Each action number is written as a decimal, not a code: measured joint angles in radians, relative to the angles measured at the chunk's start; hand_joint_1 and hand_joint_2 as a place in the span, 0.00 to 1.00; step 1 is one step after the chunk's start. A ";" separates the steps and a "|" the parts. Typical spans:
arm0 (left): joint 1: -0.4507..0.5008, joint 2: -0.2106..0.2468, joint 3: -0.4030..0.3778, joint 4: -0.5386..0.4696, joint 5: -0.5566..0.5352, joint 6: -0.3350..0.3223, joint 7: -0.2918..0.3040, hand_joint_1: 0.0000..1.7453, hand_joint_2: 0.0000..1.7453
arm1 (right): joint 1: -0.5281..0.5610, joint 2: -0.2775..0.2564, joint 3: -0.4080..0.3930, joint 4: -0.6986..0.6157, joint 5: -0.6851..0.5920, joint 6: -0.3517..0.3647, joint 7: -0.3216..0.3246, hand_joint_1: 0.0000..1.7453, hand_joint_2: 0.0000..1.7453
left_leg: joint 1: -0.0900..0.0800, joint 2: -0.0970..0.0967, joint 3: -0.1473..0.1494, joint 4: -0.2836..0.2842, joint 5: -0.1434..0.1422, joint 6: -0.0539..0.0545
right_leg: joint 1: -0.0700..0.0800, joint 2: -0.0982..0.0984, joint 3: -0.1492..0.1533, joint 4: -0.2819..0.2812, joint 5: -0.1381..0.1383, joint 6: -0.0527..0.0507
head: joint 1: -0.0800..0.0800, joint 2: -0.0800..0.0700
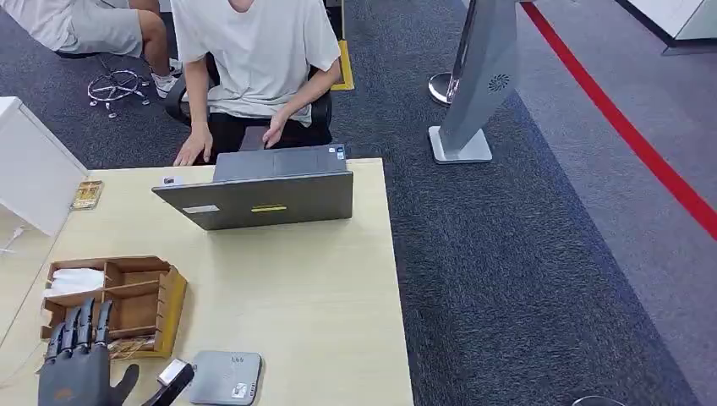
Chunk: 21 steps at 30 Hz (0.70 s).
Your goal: Pass the card to the sensor for recognition and then transmit it.
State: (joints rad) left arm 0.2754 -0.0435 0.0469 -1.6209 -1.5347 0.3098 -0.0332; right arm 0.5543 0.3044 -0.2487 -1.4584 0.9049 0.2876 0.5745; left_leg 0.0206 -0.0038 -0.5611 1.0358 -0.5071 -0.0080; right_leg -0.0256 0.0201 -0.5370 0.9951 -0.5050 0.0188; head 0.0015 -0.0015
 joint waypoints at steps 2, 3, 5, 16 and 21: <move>-0.001 0.000 0.006 0.000 0.000 -0.003 0.013 0.00 1.00 | 0.000 0.000 0.000 0.000 -0.003 0.000 0.001 0.00 1.00 | 0.000 0.000 0.000 0.000 0.000 0.000 | 0.000 0.000 0.000 0.000 0.000 0.000 | 0.000 0.000; -0.001 0.001 0.010 0.000 0.000 -0.004 0.018 0.00 1.00 | 0.000 0.000 0.000 0.000 -0.003 0.000 0.001 0.00 1.00 | 0.000 0.000 0.000 0.000 0.000 0.000 | 0.000 0.000 0.000 0.000 0.000 0.000 | 0.000 0.000; -0.002 0.001 0.019 0.000 0.000 -0.005 0.023 0.00 1.00 | 0.000 0.000 0.000 0.000 -0.003 0.000 0.003 0.00 1.00 | 0.000 0.000 0.000 0.000 0.000 0.000 | 0.000 0.000 0.000 0.000 0.000 0.000 | 0.000 0.000; -0.003 0.000 0.044 0.000 0.000 -0.021 0.022 0.00 1.00 | 0.000 0.000 0.000 0.000 -0.003 0.001 0.004 0.00 1.00 | 0.000 0.000 0.000 0.000 0.000 0.000 | 0.000 0.000 0.000 0.000 0.000 0.000 | 0.000 0.000; -0.003 0.000 0.045 0.000 0.000 -0.024 0.022 1.00 1.00 | 0.000 0.000 0.000 0.000 -0.003 0.001 0.004 0.00 1.00 | 0.000 0.000 0.000 0.000 0.000 0.000 | 0.000 0.000 0.000 0.000 0.000 0.000 | 0.000 0.000</move>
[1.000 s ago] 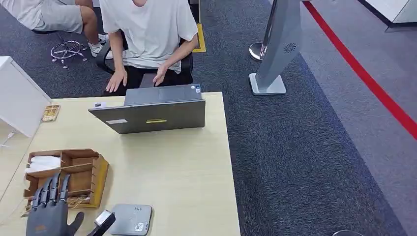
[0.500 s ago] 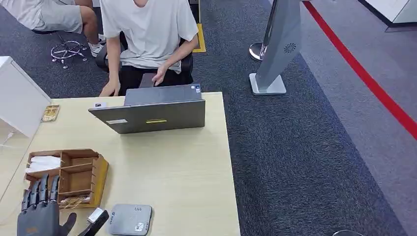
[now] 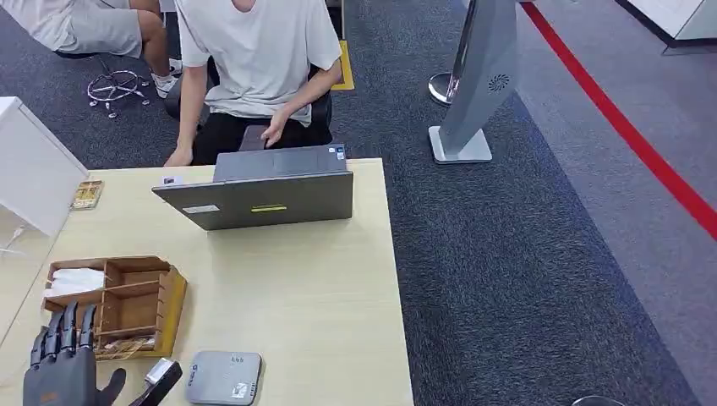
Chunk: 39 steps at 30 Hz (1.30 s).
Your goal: Pass the card to the sensor for recognition and then transmit it.
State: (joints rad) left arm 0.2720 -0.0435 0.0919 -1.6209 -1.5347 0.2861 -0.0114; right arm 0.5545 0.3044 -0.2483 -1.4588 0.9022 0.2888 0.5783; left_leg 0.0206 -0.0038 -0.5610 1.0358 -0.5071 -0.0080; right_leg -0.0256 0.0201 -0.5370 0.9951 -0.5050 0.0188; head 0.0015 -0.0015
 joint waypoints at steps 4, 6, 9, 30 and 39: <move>0.000 -0.008 0.006 0.000 0.000 -0.002 -0.042 1.00 1.00 | 0.000 0.000 0.000 0.000 0.002 0.001 0.000 0.00 1.00 | 0.000 0.000 0.000 0.000 0.000 0.000 | 0.000 0.000 0.000 0.000 0.000 0.000 | 0.000 0.000; 0.000 -0.019 0.020 0.000 0.000 -0.003 -0.069 1.00 1.00 | 0.000 0.000 0.000 0.000 0.002 0.001 0.000 0.00 1.00 | 0.000 0.000 0.000 0.000 0.000 0.000 | 0.000 0.000 0.000 0.000 0.000 0.000 | 0.000 0.000; 0.000 -0.030 0.033 0.000 0.000 -0.006 -0.093 1.00 1.00 | 0.000 0.000 0.000 0.000 0.006 0.002 0.000 0.00 1.00 | 0.000 0.000 0.000 0.000 0.000 0.000 | 0.000 0.000 0.000 0.000 0.000 0.000 | 0.000 0.000; -0.004 -0.063 0.084 0.000 0.000 -0.043 -0.109 1.00 1.00 | -0.001 0.000 -0.001 0.000 0.016 0.013 0.000 0.00 1.00 | 0.000 0.000 0.001 0.000 0.000 0.000 | 0.000 0.000 0.001 0.000 0.000 0.000 | 0.000 0.000; 0.002 -0.062 0.081 -0.040 0.000 -0.081 -0.077 1.00 1.00 | -0.005 0.000 -0.003 0.000 0.016 0.012 0.000 0.00 1.00 | 0.000 0.000 0.002 0.000 0.000 0.000 | 0.000 0.000 0.001 0.000 0.000 0.000 | 0.000 0.000</move>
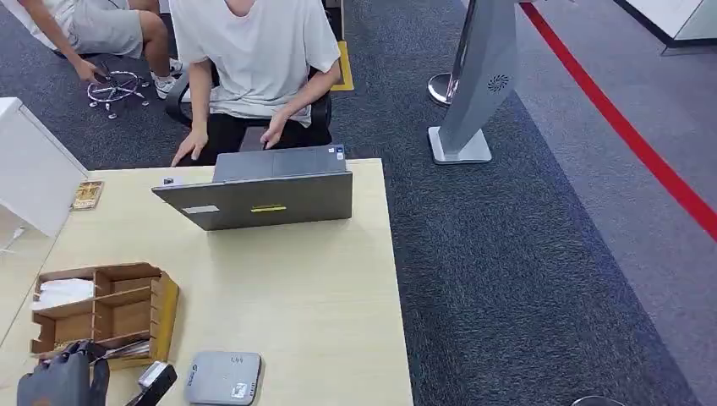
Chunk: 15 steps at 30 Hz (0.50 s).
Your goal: Pass the card to the sensor for recognition and then transmit it.
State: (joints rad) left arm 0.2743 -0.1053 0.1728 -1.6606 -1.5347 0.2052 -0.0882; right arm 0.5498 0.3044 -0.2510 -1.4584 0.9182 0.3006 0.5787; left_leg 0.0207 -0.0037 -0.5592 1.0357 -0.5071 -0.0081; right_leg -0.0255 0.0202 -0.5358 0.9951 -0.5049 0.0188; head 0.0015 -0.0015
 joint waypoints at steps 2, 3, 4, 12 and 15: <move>0.008 -0.014 -0.006 -0.051 0.000 -0.020 -0.033 1.00 1.00 | -0.001 0.000 0.000 0.000 -0.002 0.000 0.003 0.00 1.00 | 0.000 0.000 0.000 0.000 0.000 0.000 | 0.000 0.000 0.000 0.000 0.000 0.000 | 0.000 0.000; 0.009 -0.024 -0.008 -0.077 0.000 -0.031 -0.042 1.00 1.00 | -0.001 0.000 0.000 0.000 -0.003 0.000 0.003 0.00 1.00 | 0.000 -0.001 0.000 0.000 0.000 0.000 | 0.000 -0.001 0.000 0.000 0.000 0.000 | 0.000 0.000; 0.011 -0.031 -0.013 -0.106 0.000 -0.050 -0.049 1.00 1.00 | -0.002 0.000 0.000 0.000 -0.003 0.000 0.004 0.00 1.00 | 0.000 -0.001 0.000 0.000 0.000 0.000 | 0.000 -0.001 0.000 0.000 0.000 0.000 | 0.000 0.000; 0.000 -0.036 -0.203 -0.507 0.008 -0.240 0.018 1.00 1.00 | -0.001 0.000 -0.003 -0.002 -0.020 -0.005 0.018 0.00 1.00 | 0.000 -0.001 0.000 0.001 0.000 0.000 | 0.000 -0.001 -0.002 0.000 0.001 0.001 | 0.000 0.000; -0.045 -0.003 -0.287 -0.617 0.018 -0.304 0.045 1.00 1.00 | -0.002 0.000 -0.004 -0.002 -0.019 -0.012 0.019 0.00 1.00 | 0.000 -0.001 0.000 0.001 0.000 0.000 | 0.000 -0.001 -0.001 0.000 0.001 0.001 | 0.000 0.000</move>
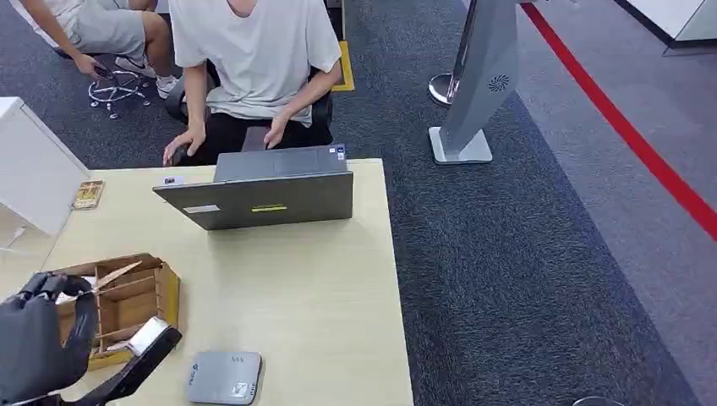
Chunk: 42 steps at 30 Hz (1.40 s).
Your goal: Pass the card to the sensor for recognition and then transmit it.
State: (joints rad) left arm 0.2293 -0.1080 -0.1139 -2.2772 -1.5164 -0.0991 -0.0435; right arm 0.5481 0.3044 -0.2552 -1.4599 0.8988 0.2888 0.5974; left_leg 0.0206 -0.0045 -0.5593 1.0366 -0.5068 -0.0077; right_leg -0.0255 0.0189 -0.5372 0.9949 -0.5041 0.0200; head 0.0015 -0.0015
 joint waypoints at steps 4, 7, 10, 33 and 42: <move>-0.090 0.032 -0.083 -0.097 0.023 -0.059 0.045 1.00 1.00 | 0.000 0.000 -0.002 0.000 0.000 -0.002 0.000 0.00 1.00 | 0.000 0.000 0.000 0.000 0.001 -0.001 | 0.000 0.000 0.000 0.000 0.000 0.000 | 0.000 0.000; -0.182 0.039 -0.119 -0.128 0.023 -0.091 0.070 1.00 1.00 | -0.002 0.000 -0.002 0.001 0.005 -0.002 -0.005 0.00 1.00 | 0.000 0.000 0.000 0.000 0.001 0.000 | 0.000 0.000 0.002 0.000 0.000 0.000 | 0.000 0.000; -0.246 0.042 -0.128 -0.135 -0.009 -0.120 0.090 1.00 1.00 | -0.002 0.000 -0.003 0.002 0.025 0.015 -0.016 0.00 1.00 | 0.000 -0.001 0.000 0.000 0.002 0.000 | 0.000 -0.001 -0.001 0.000 0.001 0.000 | 0.000 0.000; -0.742 0.288 -0.232 0.605 -0.019 -0.031 0.323 0.00 1.00 | -0.079 0.000 -0.048 0.137 0.057 0.021 -0.116 0.00 1.00 | 0.000 0.000 -0.009 0.000 0.009 -0.001 | 0.000 0.001 -0.009 0.001 0.009 -0.002 | 0.000 0.000; -0.718 0.280 -0.245 0.597 -0.019 -0.008 0.308 0.00 1.00 | -0.080 0.000 -0.047 0.150 0.047 0.014 -0.078 0.00 1.00 | 0.000 0.000 -0.011 0.000 0.009 -0.001 | 0.000 0.001 -0.009 0.001 0.008 -0.001 | 0.000 0.000</move>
State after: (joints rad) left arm -0.4888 0.1724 -0.3593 -1.6801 -1.5351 -0.1068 0.2643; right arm 0.4681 0.3044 -0.3025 -1.3104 0.9460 0.3029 0.5196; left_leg 0.0206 -0.0045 -0.5701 1.0365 -0.4981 -0.0082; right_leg -0.0256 0.0199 -0.5466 0.9960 -0.4961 0.0186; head 0.0011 -0.0015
